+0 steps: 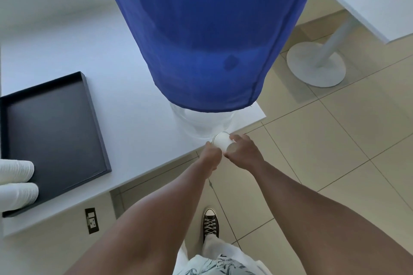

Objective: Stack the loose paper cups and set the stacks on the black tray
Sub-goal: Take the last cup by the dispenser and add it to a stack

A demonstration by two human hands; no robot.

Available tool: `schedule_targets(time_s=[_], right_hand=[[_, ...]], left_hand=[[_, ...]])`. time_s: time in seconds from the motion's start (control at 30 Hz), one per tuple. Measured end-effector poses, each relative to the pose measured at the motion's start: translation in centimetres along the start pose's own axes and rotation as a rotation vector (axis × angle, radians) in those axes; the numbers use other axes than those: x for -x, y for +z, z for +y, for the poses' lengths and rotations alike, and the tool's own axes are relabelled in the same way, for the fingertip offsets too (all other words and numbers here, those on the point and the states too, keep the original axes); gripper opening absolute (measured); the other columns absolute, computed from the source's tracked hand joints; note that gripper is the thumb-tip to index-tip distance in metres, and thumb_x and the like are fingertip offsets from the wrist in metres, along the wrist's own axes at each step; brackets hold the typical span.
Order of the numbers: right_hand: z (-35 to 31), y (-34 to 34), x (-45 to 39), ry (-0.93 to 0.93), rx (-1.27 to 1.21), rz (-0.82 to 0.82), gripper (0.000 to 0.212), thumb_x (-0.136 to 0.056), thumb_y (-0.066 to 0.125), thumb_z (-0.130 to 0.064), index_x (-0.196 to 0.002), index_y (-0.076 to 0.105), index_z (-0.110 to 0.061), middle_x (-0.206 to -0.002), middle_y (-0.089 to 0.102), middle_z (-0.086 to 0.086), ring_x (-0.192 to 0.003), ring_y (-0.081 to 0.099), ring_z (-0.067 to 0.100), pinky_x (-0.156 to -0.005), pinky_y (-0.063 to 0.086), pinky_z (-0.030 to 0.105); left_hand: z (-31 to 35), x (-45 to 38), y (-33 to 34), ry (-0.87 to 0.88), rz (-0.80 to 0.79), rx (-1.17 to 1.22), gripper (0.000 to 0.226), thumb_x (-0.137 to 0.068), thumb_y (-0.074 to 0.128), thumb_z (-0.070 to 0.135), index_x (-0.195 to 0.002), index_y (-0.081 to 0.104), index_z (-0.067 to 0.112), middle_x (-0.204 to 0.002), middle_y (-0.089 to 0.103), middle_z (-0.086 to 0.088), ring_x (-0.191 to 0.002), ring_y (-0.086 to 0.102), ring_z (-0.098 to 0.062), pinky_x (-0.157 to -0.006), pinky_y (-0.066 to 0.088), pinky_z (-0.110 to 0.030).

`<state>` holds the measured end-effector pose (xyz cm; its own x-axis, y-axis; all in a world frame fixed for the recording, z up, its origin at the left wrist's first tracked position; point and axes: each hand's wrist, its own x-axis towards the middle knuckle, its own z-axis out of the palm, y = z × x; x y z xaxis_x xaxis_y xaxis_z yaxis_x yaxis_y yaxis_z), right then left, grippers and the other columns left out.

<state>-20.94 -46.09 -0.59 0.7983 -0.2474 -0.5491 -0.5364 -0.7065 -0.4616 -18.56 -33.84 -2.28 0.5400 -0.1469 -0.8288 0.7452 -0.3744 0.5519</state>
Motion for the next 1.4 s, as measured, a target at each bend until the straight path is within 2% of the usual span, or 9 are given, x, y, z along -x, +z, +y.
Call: schedule_targets(time_s=[0.17,0.3,0.57,0.7,0.93,1.13,1.23,1.33,1.4], right_hand=[[0.3,0.5,-0.4,-0.01,-0.01,0.015,0.063,-0.087,0.058,-0.028,-0.147,0.038,-0.024,-0.136,0.046,0.013,-0.121,0.048,0.031,-0.092,0.044,0.036],[0.4,0.3,-0.1,-0.018,-0.019,0.042,0.067,-0.082,0.062,-0.03,-0.145,0.039,-0.025,-0.13,0.047,0.013,-0.113,0.051,0.03,-0.083,0.042,0.031],[0.3,-0.4,2.4,-0.108,0.097,0.165,0.065,-0.079,0.063,-0.045,-0.135,0.042,-0.022,-0.126,0.043,0.004,-0.102,0.061,0.03,-0.083,0.05,0.038],[0.3,-0.8,3.5,-0.188,0.181,0.241,0.062,-0.08,0.062,-0.05,-0.131,0.043,-0.019,-0.127,0.042,0.001,-0.095,0.063,0.03,-0.075,0.046,0.035],[-0.9,0.0,5.3,-0.39,0.414,0.294,0.058,-0.084,0.052,-0.058,-0.121,0.049,-0.014,-0.119,0.045,0.003,-0.082,0.065,0.027,-0.062,0.044,0.032],[-3.5,2.2,6.1,-0.516,0.435,0.235,0.058,-0.08,0.057,-0.052,-0.124,0.046,-0.016,-0.123,0.042,0.001,-0.09,0.064,0.026,-0.064,0.048,0.033],[-5.8,3.7,6.3,-0.569,0.429,0.204,0.059,-0.081,0.058,-0.049,-0.128,0.045,-0.015,-0.124,0.042,0.002,-0.091,0.063,0.029,-0.066,0.046,0.034],[-8.6,5.1,6.4,-0.621,0.409,0.154,0.059,-0.084,0.06,-0.045,-0.131,0.044,-0.013,-0.125,0.044,0.005,-0.093,0.064,0.031,-0.069,0.045,0.034],[-11.1,6.4,6.6,-0.673,0.397,0.118,0.06,-0.084,0.061,-0.042,-0.132,0.044,-0.012,-0.125,0.044,0.007,-0.094,0.064,0.032,-0.072,0.049,0.036]], left_hand=[[0.1,-0.3,0.3,-0.006,-0.026,0.035,0.037,-0.095,0.039,0.014,-0.127,0.057,0.022,-0.107,0.059,0.001,-0.091,0.051,-0.018,-0.078,0.043,-0.033],[0.0,-0.1,0.4,-0.004,-0.033,0.048,0.039,-0.094,0.041,0.012,-0.126,0.06,0.019,-0.106,0.058,0.001,-0.089,0.051,-0.017,-0.077,0.042,-0.032],[0.6,1.2,0.9,0.021,-0.031,0.032,0.041,-0.089,0.041,0.005,-0.123,0.064,0.008,-0.101,0.06,-0.003,-0.088,0.053,-0.018,-0.068,0.038,-0.027],[1.1,1.7,0.8,0.005,-0.012,0.049,0.039,-0.088,0.043,0.006,-0.119,0.067,0.012,-0.098,0.066,0.0,-0.083,0.058,-0.014,-0.073,0.046,-0.026],[0.5,3.0,-1.3,0.029,0.017,0.084,0.019,-0.083,0.046,-0.003,-0.083,0.06,0.01,-0.089,0.058,-0.008,-0.086,0.055,-0.022,-0.082,0.052,-0.033],[-1.7,3.9,-4.9,0.006,0.06,0.29,0.027,-0.094,0.045,0.018,-0.105,0.068,0.012,-0.096,0.071,-0.006,-0.087,0.066,-0.022,-0.09,0.056,-0.035],[-3.0,4.6,-7.5,-0.011,0.128,0.395,0.025,-0.094,0.047,0.018,-0.106,0.068,0.012,-0.09,0.072,-0.004,-0.078,0.068,-0.018,-0.084,0.059,-0.034],[-4.1,5.3,-10.5,0.003,0.233,0.465,0.015,-0.097,0.05,0.01,-0.087,0.061,0.015,-0.084,0.064,-0.004,-0.068,0.063,-0.016,-0.06,0.057,-0.029],[-5.0,5.9,-13.0,0.015,0.308,0.498,0.019,-0.1,0.05,0.011,-0.083,0.055,0.018,-0.091,0.062,-0.005,-0.072,0.061,-0.017,-0.059,0.053,-0.028]])
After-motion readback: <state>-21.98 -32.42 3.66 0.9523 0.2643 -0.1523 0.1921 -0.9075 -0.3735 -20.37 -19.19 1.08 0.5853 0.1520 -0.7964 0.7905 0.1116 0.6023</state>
